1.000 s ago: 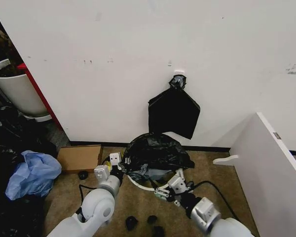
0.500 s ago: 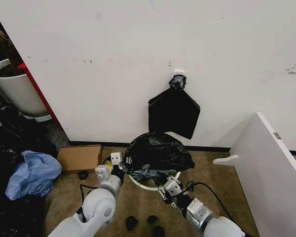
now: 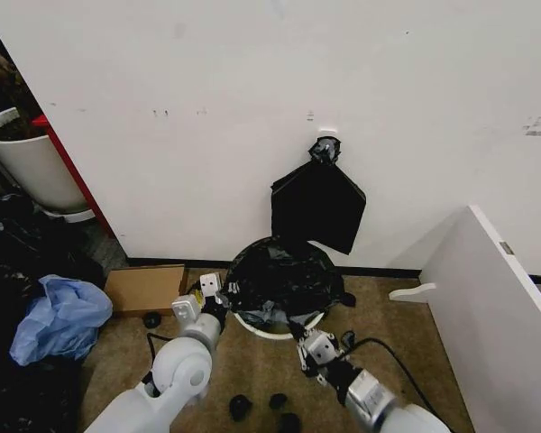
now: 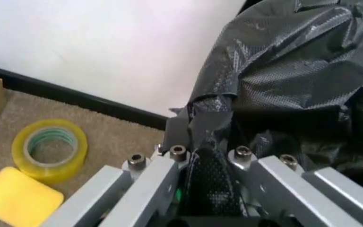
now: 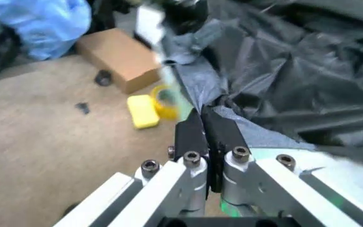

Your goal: Place the garbage bag over the trash bin.

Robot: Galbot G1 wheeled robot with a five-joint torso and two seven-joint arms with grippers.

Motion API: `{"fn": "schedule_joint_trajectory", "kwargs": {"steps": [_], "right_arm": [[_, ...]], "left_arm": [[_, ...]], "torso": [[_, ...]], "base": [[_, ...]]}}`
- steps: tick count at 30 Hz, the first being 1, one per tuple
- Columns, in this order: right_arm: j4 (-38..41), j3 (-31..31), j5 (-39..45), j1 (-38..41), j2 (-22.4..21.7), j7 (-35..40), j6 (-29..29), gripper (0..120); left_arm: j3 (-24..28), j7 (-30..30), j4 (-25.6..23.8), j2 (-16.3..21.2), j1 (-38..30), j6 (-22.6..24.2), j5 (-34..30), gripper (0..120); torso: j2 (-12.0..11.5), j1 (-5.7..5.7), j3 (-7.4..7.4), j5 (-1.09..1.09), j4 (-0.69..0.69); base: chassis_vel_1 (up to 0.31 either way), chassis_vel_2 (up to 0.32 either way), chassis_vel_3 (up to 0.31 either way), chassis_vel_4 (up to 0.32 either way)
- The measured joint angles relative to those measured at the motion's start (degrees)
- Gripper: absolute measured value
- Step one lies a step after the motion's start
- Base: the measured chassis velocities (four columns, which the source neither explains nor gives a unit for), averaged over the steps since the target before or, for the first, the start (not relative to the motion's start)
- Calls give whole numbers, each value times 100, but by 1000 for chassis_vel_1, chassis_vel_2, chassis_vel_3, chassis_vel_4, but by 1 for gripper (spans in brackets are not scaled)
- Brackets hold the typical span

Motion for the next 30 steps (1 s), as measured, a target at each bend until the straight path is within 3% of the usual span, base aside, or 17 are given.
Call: {"fn": "schedule_joint_trajectory", "kwargs": {"steps": [8, 15, 30], "right_arm": [[-237, -75, -342, -99, 77, -119, 146, 0], [-881, -287, -442, 315, 325, -127, 129, 0], [-1734, -628, -881, 571, 673, 80, 19, 0]], "left_arm": [[-1, -176, -47, 2, -129, 126, -392, 3], [-86, -537, -297, 52, -112, 345, -1087, 3], [-102, -798, -458, -51, 62, 524, -1459, 3]], "torso": [[0, 0, 0, 1, 0], [0, 0, 0, 0, 1], [0, 0, 0, 0, 1]], "base": [[0, 0, 0, 0], [0, 0, 0, 0], [0, 0, 0, 0]]}}
